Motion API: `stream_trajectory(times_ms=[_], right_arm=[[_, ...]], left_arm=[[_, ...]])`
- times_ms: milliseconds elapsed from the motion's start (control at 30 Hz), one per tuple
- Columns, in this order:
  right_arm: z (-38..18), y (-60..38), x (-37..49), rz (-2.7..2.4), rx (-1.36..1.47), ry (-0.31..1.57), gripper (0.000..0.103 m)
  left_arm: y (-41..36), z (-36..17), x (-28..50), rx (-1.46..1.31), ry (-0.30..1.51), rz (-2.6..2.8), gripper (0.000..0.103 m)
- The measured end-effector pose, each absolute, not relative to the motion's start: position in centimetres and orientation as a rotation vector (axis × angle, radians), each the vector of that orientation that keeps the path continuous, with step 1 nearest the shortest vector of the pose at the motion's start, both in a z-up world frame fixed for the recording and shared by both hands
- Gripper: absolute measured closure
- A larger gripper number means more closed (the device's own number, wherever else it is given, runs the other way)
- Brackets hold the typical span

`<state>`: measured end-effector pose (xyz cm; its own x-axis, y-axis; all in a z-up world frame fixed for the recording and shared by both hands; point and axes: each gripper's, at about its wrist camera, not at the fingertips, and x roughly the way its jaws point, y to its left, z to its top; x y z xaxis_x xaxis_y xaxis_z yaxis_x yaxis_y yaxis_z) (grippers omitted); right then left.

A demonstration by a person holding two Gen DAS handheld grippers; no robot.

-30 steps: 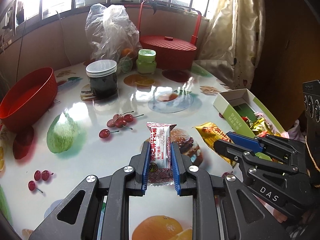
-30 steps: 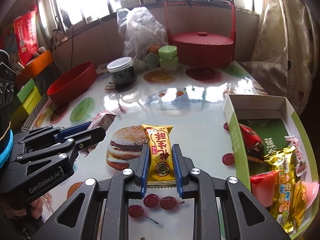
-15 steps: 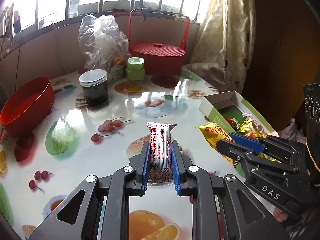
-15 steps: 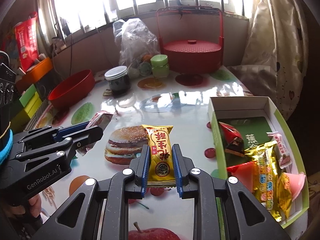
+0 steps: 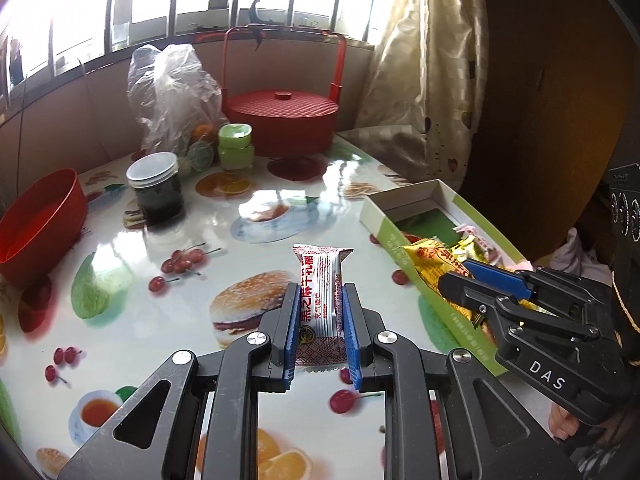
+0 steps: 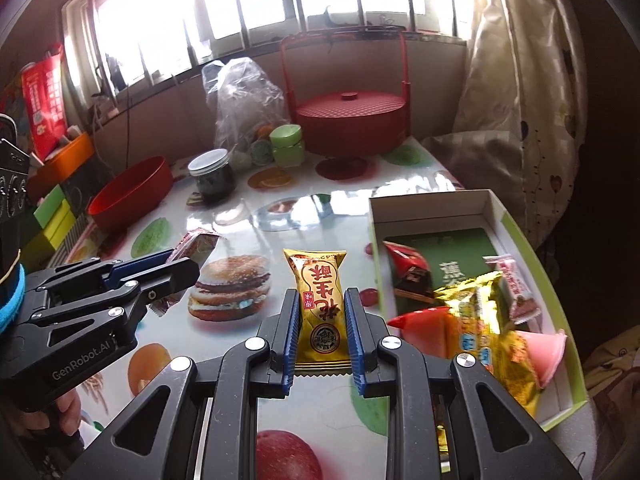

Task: Organize snacks
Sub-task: 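Carry the yellow packet and white packet over the green box with both grippers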

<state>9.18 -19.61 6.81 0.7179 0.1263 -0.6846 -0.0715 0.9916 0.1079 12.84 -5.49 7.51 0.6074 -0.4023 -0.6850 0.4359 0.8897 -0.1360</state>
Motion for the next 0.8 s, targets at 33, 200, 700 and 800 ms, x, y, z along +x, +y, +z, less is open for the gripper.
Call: stream_trajectory(times_ms=[33,200,700,800], right_arm=[[6.9,-19.8,9.1,0.104,0.076,0.761,0.082],[7.3,-21.6,8.3,0.068,0.079,0.752,0.082],[7.1,-27.2,6.9,-0.041,0.110,0.754,0.082],[7.0,-28.1,6.7,-0.060,0.114,0.755,0.082]], left_arm=[[-5.8,7.6,12.8,0.045,0.778,-0.492,0.082],[-7.6,7.6,12.9,0.049,0.781,-0.525,0.082],[-12.7,6.4,13.4,0.059,0.824,-0.597,0.082],[-13.6,6.2,13.4,0.068,0.826,-0.610,0.082]])
